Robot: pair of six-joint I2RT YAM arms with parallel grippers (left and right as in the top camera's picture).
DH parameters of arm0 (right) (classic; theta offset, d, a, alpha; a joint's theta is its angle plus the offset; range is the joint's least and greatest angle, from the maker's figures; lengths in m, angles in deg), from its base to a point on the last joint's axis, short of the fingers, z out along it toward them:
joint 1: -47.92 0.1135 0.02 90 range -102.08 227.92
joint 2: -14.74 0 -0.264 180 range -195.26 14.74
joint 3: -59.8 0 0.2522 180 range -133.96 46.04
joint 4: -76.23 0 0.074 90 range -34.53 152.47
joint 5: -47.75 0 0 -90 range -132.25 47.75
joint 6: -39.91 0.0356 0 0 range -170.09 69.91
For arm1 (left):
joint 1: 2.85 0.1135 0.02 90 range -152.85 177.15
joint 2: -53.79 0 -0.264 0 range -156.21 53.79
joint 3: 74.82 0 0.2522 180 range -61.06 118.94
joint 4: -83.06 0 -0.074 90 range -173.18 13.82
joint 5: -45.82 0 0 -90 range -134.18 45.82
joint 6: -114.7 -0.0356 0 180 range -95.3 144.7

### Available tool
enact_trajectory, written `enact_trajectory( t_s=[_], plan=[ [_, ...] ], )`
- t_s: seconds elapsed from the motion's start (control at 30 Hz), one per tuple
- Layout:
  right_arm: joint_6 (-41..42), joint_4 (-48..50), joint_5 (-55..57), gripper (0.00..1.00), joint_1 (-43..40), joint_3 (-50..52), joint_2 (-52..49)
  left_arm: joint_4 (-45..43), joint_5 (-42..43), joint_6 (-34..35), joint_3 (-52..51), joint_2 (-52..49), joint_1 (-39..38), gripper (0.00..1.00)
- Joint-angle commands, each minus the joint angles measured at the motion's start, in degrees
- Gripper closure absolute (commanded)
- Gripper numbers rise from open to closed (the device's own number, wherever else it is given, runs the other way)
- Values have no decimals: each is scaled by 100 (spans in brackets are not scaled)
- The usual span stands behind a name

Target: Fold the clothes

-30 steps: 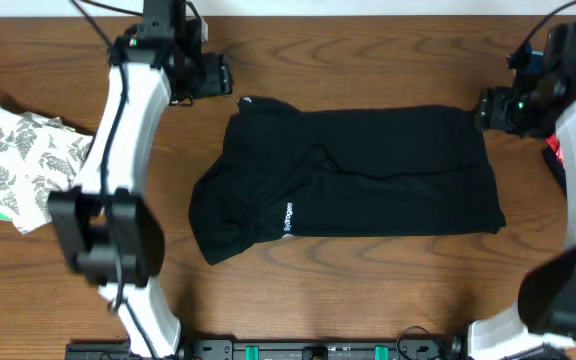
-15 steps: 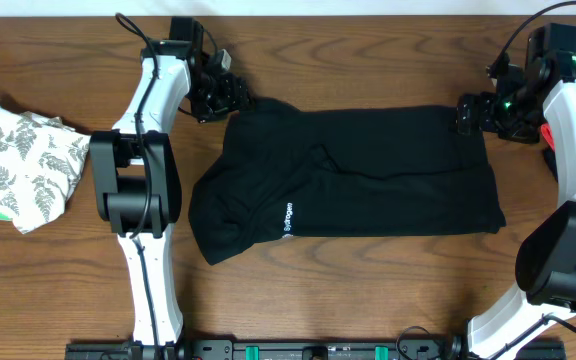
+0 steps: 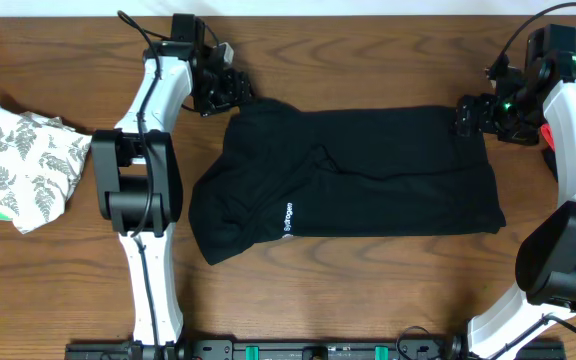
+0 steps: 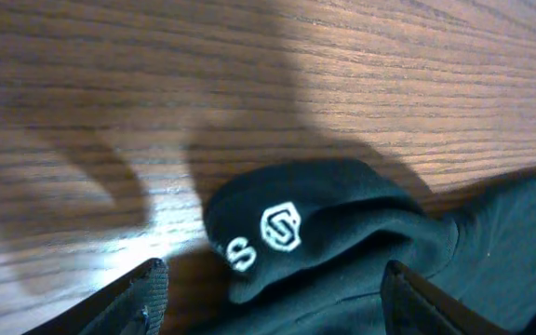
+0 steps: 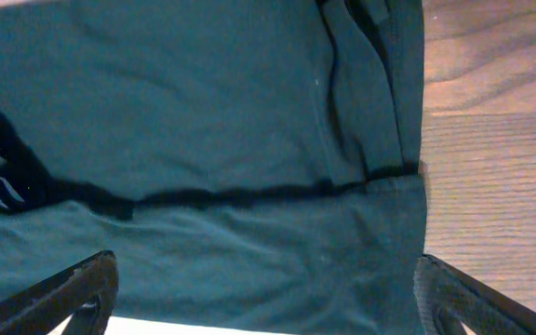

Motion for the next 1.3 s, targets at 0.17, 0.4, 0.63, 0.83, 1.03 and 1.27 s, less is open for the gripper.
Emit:
enact_trajectory(
  t_s=[0.17, 0.4, 0.63, 0.83, 1.03, 1.27],
  plan=[
    [-72, -42, -63, 1, -48, -122, 48, -284, 59, -46, 125, -236, -151, 31],
    [-72, -83, -61, 1, -48, -122, 48, -345, 59, -48, 125, -236, -155, 59],
    [-72, -79, -61, 1, -48, -122, 48, -326, 59, -48, 125, -234, -155, 87],
    [-74, 44, -57, 1, -48, -120, 48, -190, 59, -50, 127, -170, -155, 94],
    [-74, 673, -44, 7, -50, -90, -17, 52, 59, -76, 127, 181, -155, 94],
    [-358, 1648, -258, 5, -111, -90, -649, 256, 59, -72, 127, 664, -155, 94]
  ],
)
